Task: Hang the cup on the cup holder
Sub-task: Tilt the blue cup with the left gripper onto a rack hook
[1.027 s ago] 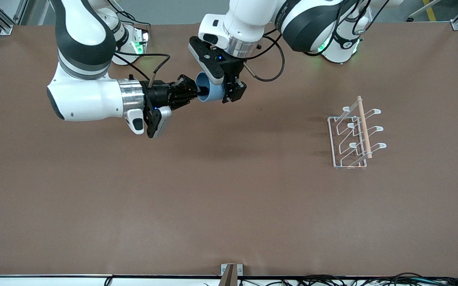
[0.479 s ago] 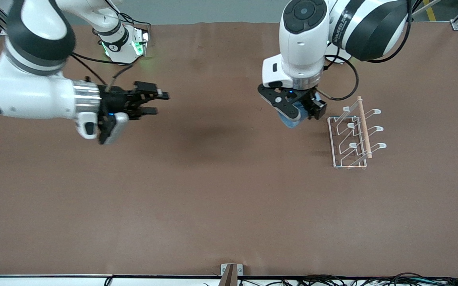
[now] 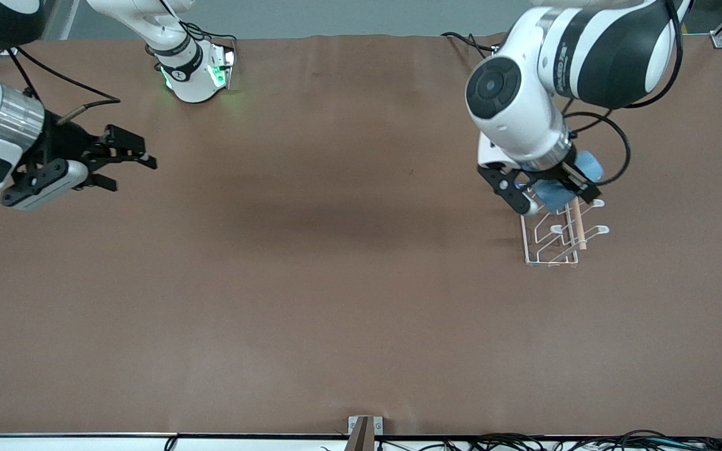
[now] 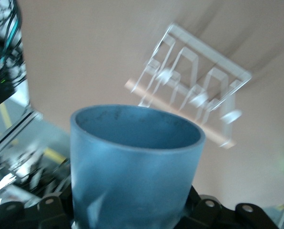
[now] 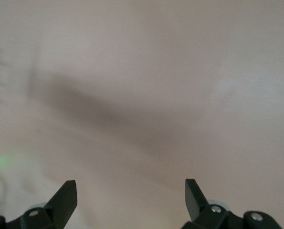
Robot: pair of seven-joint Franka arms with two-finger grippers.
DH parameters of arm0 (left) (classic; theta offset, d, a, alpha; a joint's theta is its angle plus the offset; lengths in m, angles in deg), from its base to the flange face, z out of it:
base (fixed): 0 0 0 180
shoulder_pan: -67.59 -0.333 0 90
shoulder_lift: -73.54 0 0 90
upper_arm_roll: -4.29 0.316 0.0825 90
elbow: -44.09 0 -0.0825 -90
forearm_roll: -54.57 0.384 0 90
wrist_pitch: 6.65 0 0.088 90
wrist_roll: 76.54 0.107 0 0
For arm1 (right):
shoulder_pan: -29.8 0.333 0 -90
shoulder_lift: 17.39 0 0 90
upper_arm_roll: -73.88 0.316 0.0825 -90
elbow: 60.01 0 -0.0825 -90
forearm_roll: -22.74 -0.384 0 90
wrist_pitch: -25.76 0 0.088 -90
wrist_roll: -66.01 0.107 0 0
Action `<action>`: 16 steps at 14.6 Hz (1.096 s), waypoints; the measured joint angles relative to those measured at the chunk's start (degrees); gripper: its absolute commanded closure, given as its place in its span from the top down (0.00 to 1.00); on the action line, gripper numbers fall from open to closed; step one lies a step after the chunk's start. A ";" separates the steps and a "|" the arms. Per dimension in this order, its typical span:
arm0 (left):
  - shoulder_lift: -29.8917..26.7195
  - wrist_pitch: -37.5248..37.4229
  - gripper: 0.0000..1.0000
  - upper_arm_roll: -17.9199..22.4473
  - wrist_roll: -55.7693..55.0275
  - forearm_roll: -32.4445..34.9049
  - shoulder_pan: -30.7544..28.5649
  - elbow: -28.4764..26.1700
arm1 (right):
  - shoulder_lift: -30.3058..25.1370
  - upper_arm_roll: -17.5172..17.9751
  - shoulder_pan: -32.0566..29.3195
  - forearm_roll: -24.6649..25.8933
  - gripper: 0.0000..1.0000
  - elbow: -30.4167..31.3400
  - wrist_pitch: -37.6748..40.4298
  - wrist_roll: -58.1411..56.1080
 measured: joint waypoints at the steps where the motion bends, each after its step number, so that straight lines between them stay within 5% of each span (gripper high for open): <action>1: 0.23 -0.07 0.33 0.02 1.23 4.00 -0.82 -2.16 | -0.04 0.00 -0.23 2.64 1.00 0.00 -0.40 0.00; 7: 4.75 0.02 0.32 0.01 1.85 23.60 -1.27 -15.01 | 0.42 0.00 -3.19 9.52 1.00 -5.59 -1.31 0.71; 16: 11.90 -4.66 0.35 -0.07 1.89 29.50 1.67 -19.06 | 3.69 0.98 -4.02 14.76 0.98 -8.10 -1.21 9.35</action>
